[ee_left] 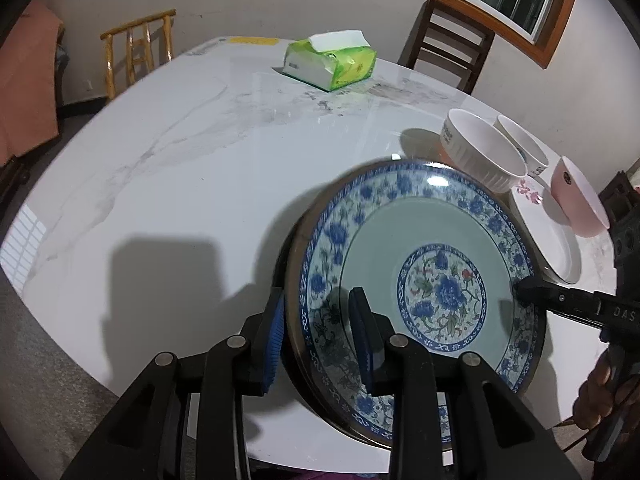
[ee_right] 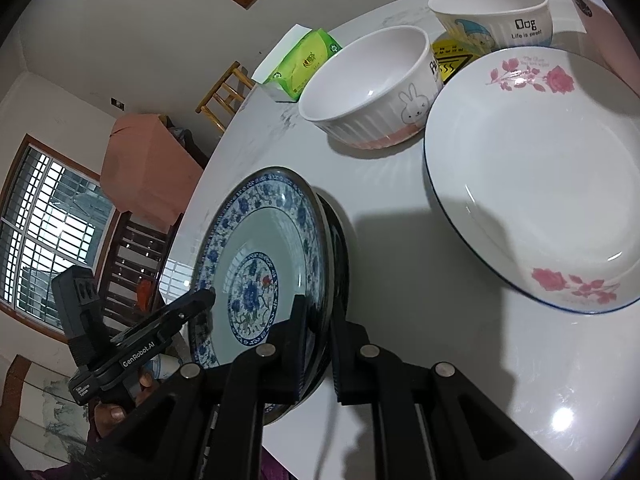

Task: Organize plates and bowls
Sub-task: 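Carry the large plate onto the smaller blue-and-white plate and release, then move both tools toward the white plate with pink flowers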

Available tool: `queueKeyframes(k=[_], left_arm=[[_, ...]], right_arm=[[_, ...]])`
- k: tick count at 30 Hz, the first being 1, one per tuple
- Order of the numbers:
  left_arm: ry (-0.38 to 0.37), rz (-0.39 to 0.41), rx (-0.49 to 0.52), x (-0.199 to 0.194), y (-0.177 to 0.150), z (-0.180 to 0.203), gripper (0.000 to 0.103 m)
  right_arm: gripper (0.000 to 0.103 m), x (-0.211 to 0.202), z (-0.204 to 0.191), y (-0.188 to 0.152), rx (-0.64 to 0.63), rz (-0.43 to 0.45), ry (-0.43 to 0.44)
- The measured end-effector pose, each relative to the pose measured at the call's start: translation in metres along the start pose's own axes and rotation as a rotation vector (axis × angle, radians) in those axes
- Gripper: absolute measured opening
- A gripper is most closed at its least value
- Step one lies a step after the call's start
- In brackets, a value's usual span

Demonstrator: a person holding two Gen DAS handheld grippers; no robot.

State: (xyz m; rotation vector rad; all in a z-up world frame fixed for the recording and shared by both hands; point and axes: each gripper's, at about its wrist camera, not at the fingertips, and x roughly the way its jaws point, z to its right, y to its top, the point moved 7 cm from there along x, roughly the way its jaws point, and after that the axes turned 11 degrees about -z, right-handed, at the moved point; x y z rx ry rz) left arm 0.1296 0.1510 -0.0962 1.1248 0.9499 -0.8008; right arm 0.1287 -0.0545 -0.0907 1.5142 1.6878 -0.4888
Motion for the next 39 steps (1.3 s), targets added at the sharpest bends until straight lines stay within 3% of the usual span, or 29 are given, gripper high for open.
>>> queueKeyframes(k=[5, 15, 18, 24, 29, 34, 39], left_arm=[[0.038, 0.06, 0.051, -0.013, 0.005, 0.008, 0.044], [0.012, 0.073, 0.046, -0.022, 0.004, 0.013, 0.051], [0.01, 0.076, 0.056, -0.023, 0.004, 0.016, 0.052], [0.009, 0.076, 0.062, -0.023, 0.002, 0.02, 0.056], [0.001, 0.081, 0.067, -0.025, 0.002, 0.023, 0.058], [-0.027, 0.085, 0.098, -0.029, 0.0, 0.036, 0.06], [-0.093, 0.079, 0.156, -0.034, -0.005, 0.069, 0.063]], right_arm=[[0.011, 0.005, -0.005, 0.002, -0.016, -0.005, -0.017], [0.014, 0.004, -0.012, 0.006, -0.079, 0.006, -0.103], [0.02, 0.007, -0.01, 0.007, -0.12, 0.0, -0.217], [0.025, 0.021, -0.032, 0.005, -0.346, 0.016, -0.446], [0.027, 0.013, -0.035, 0.011, -0.368, 0.081, -0.473], [0.027, -0.03, -0.017, 0.003, -0.256, 0.172, -0.267], [0.027, -0.077, 0.02, -0.021, -0.151, 0.243, -0.259]])
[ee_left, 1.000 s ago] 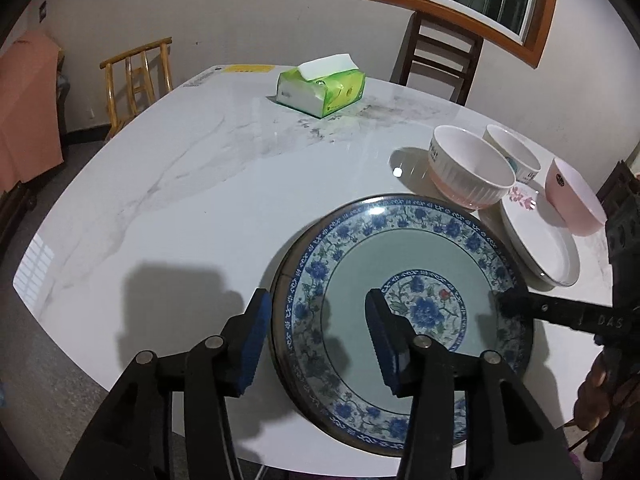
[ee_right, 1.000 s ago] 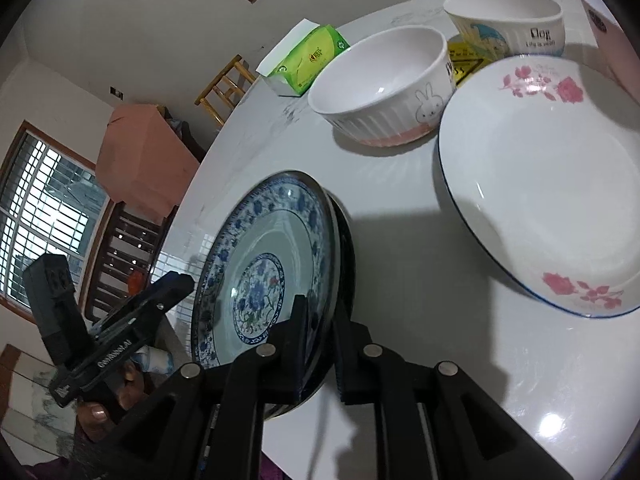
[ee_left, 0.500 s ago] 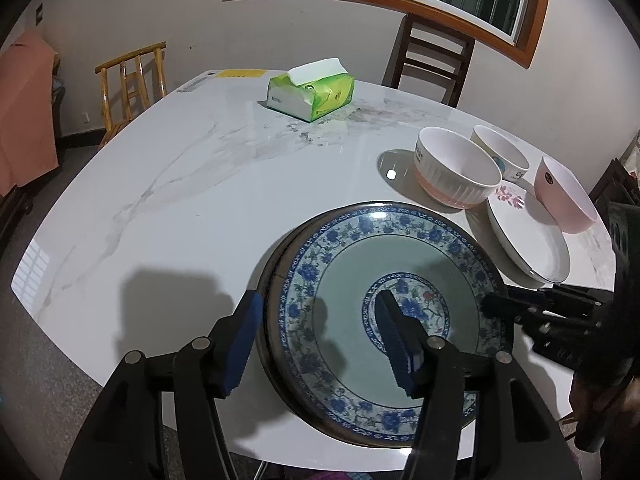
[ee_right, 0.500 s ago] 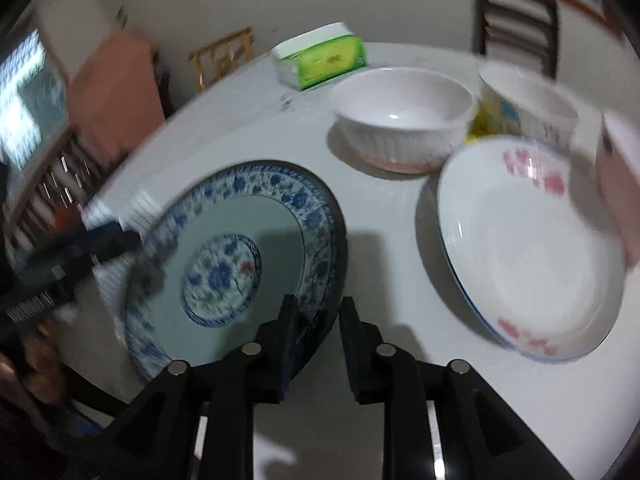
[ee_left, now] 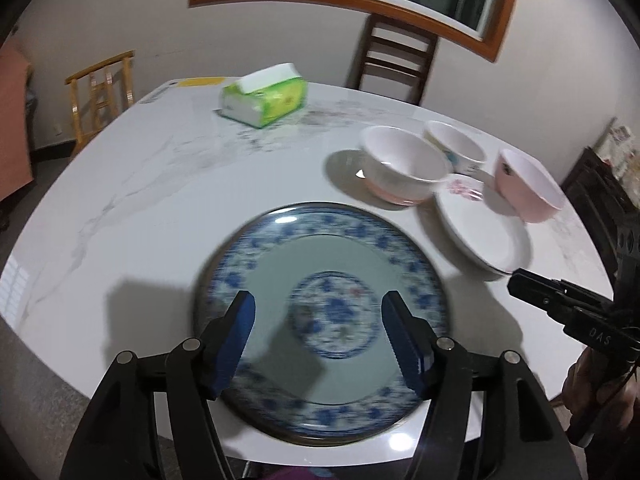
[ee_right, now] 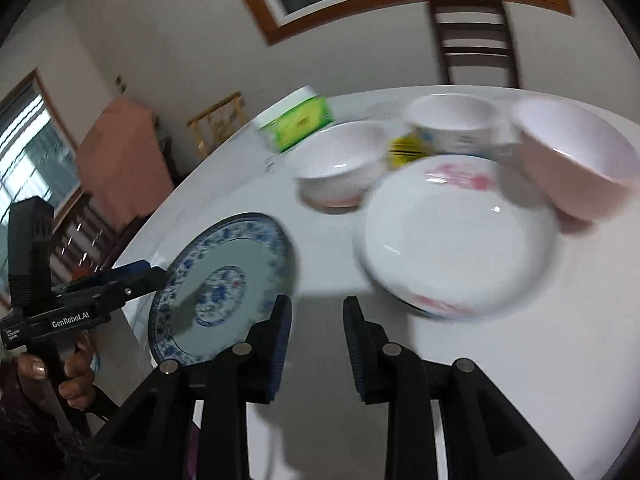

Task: Organize plates and bowls
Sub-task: 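Move both tools toward the white plate with pink flowers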

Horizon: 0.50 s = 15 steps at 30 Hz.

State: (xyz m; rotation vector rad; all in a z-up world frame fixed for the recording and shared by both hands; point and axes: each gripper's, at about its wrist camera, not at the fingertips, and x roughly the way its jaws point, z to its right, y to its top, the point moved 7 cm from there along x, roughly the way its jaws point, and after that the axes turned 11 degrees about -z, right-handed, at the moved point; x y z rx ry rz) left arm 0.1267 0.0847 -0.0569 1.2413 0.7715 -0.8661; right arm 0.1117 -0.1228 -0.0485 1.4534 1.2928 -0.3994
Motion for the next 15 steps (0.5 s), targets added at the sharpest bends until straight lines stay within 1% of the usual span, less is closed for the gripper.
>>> queueKeyframes(k=[4, 9, 14, 15], left_arm=[[-0.043, -0.002, 0.048, 0.0, 0.003, 0.03, 0.066], [-0.081, -0.011, 0.099, 0.005, 0.008, 0.068, 0.069], [-0.064, 0.005, 0.171, 0.008, 0.015, 0.099, 0.071], [-0.057, 0.01, 0.182, 0.009, 0.017, 0.105, 0.072]], right_arm=[[0.027, -0.031, 0.037, -0.02, 0.089, 0.04, -0.033], [0.028, -0.053, 0.07, -0.034, 0.165, 0.073, -0.071], [0.032, -0.058, 0.088, -0.035, 0.233, 0.078, -0.083], [0.035, -0.058, 0.09, -0.035, 0.239, 0.078, -0.085]])
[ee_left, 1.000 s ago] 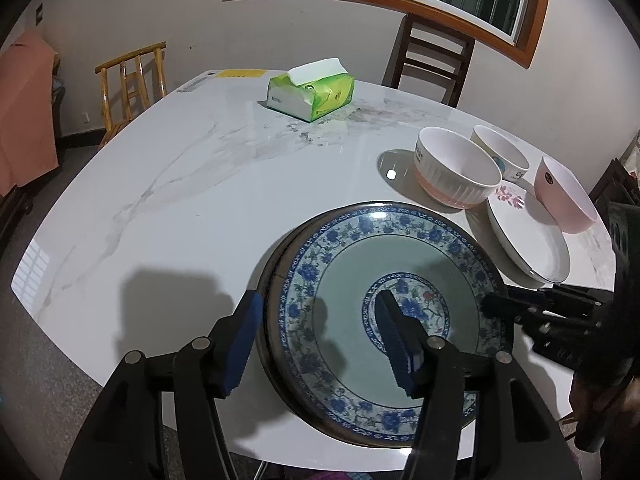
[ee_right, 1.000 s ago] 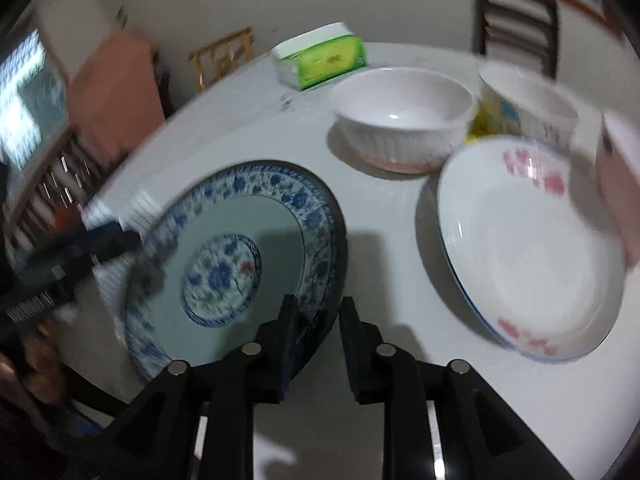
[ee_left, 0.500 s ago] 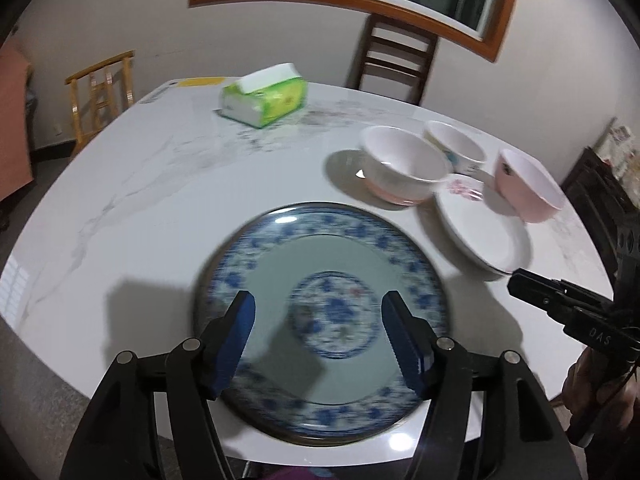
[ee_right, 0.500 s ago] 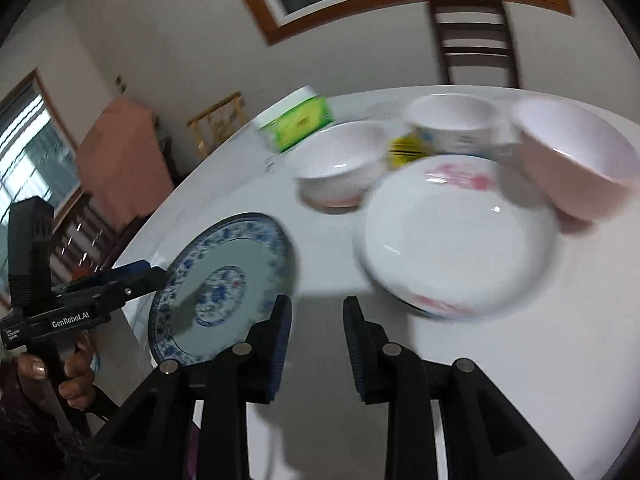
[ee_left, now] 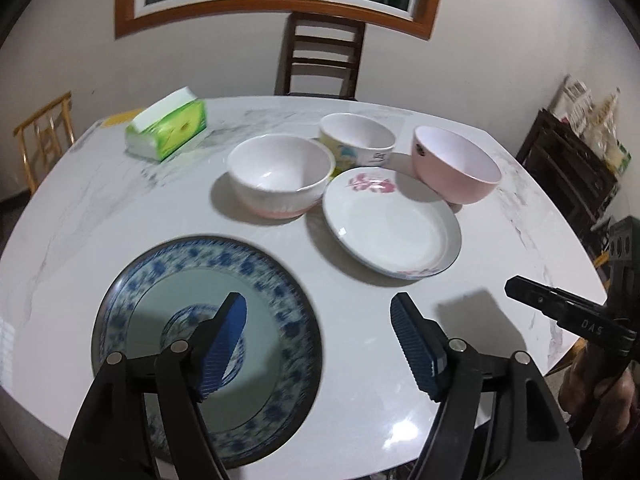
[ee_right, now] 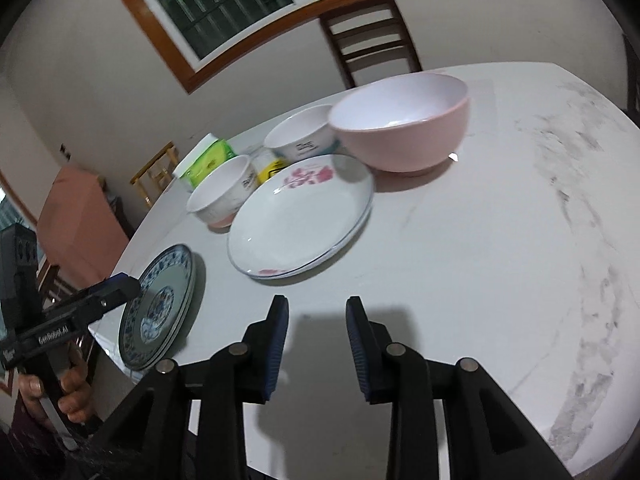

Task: Organize plates and bowls
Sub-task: 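Move both tools toward the white plate with pink flowers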

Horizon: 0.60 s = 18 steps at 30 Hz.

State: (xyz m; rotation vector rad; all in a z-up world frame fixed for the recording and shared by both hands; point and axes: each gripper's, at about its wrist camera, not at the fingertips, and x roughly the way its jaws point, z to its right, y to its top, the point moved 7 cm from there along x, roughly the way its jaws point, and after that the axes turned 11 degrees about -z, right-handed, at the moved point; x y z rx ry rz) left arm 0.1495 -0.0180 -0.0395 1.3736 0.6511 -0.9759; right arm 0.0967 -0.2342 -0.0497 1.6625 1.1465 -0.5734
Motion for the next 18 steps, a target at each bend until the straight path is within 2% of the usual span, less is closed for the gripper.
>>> queueKeyframes(k=[3, 7, 12, 18], left_arm=[[0.021, 0.003, 0.026, 0.007, 0.008, 0.012, 0.072], [0.033, -0.003, 0.036, 0.02, 0.016, 0.022, 0.072], [0.051, 0.002, 0.072, 0.033, 0.024, 0.032, 0.072], [-0.007, -0.007, 0.011, 0.046, 0.029, 0.032, 0.072]], right_arm=[[0.044, -0.001, 0.005, 0.003, 0.015, -0.005, -0.033], [0.055, 0.006, 0.015, 0.009, 0.024, -0.057, -0.135], [0.055, 0.018, 0.025, 0.019, 0.061, -0.14, -0.182], [0.055, 0.016, 0.022, 0.028, 0.04, -0.053, -0.085]])
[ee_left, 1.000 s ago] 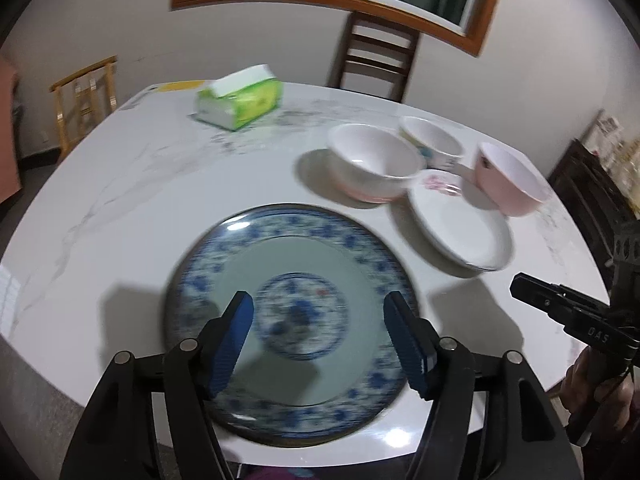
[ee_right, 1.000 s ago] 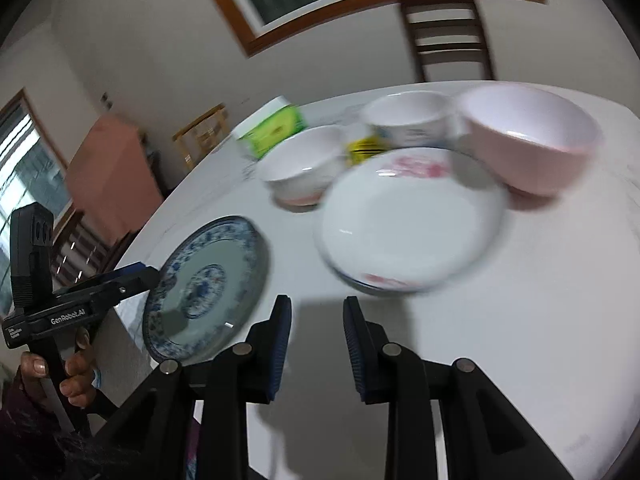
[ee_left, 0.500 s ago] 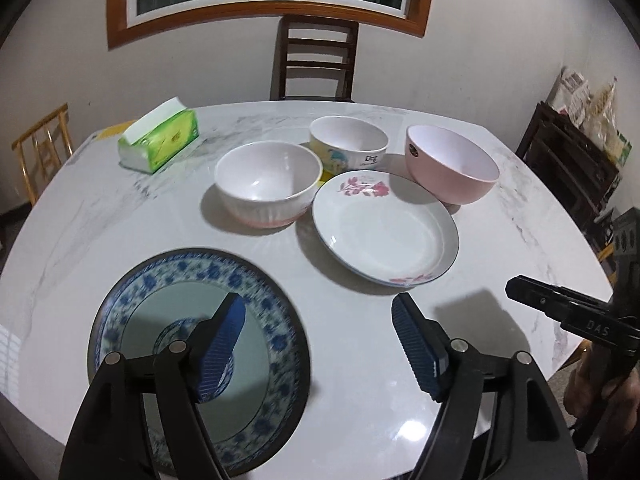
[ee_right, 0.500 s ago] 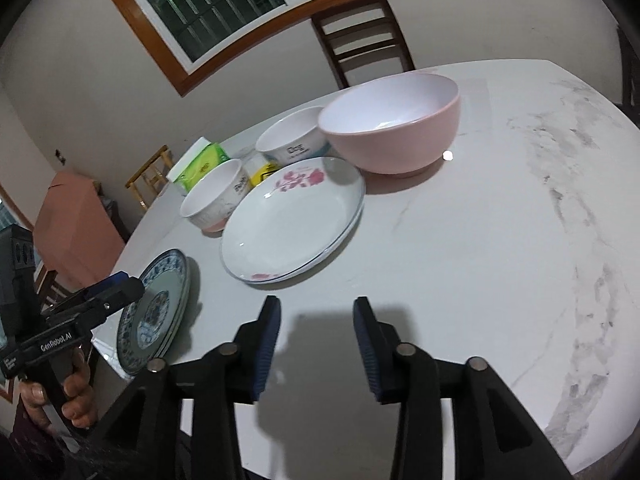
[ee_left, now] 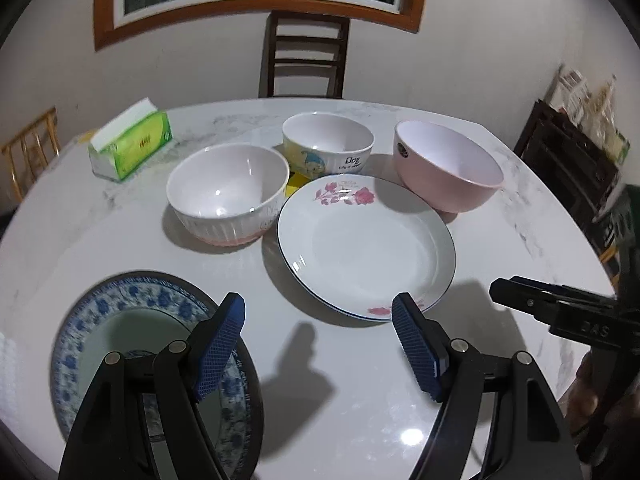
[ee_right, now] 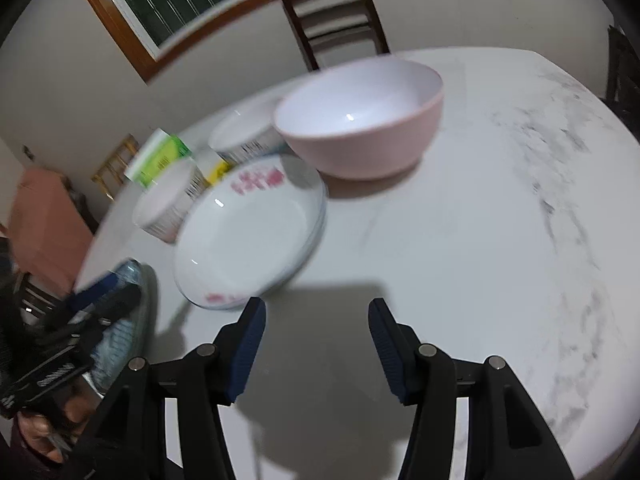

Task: Organize plates and bowls

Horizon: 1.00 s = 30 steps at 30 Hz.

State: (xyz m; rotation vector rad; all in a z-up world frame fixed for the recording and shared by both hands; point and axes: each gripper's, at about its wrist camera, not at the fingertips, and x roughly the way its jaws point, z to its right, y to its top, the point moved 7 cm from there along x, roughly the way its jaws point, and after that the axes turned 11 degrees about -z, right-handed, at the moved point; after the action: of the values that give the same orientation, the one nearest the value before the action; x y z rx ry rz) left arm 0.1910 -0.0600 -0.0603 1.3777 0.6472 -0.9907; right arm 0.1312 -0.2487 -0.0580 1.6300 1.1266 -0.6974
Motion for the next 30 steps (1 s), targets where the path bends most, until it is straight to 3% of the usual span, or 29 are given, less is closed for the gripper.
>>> queueKeyframes(k=[3, 6, 9, 13, 16, 22, 25, 27, 30], left_arm=[[-0.041, -0.068, -0.034, 0.013, 0.001, -0.004, 0.071], [-0.043, -0.118, -0.047, 0.021, 0.001, -0.006, 0.075], [0.034, -0.101, -0.06, 0.021, 0.007, -0.013, 0.088], [0.042, -0.054, -0.091, 0.017, 0.016, -0.021, 0.09], [0.077, -0.088, -0.098, 0.026, 0.02, -0.025, 0.095], [0.027, -0.131, -0.136, 0.044, 0.021, -0.029, 0.095], [0.003, -0.13, -0.119, 0.048, 0.025, -0.025, 0.089], [-0.033, -0.152, -0.122, 0.054, 0.027, -0.023, 0.073], [-0.039, -0.17, -0.127, 0.06, 0.029, -0.023, 0.072]], right_arm=[[0.055, 0.001, -0.003, 0.004, -0.027, 0.007, -0.005], [0.055, 0.001, -0.009, 0.012, -0.04, 0.008, 0.044], [0.055, 0.001, -0.007, 0.021, -0.017, 0.008, 0.058], [0.055, 0.009, 0.004, 0.033, 0.046, -0.012, 0.112], [0.055, 0.02, 0.008, 0.039, 0.067, -0.027, 0.122], [0.055, 0.036, 0.013, 0.048, 0.081, -0.043, 0.106], [0.055, 0.042, 0.017, 0.053, 0.088, -0.052, 0.1], [0.055, 0.045, 0.019, 0.055, 0.097, -0.054, 0.101], [0.055, 0.048, 0.022, 0.06, 0.103, -0.054, 0.106]])
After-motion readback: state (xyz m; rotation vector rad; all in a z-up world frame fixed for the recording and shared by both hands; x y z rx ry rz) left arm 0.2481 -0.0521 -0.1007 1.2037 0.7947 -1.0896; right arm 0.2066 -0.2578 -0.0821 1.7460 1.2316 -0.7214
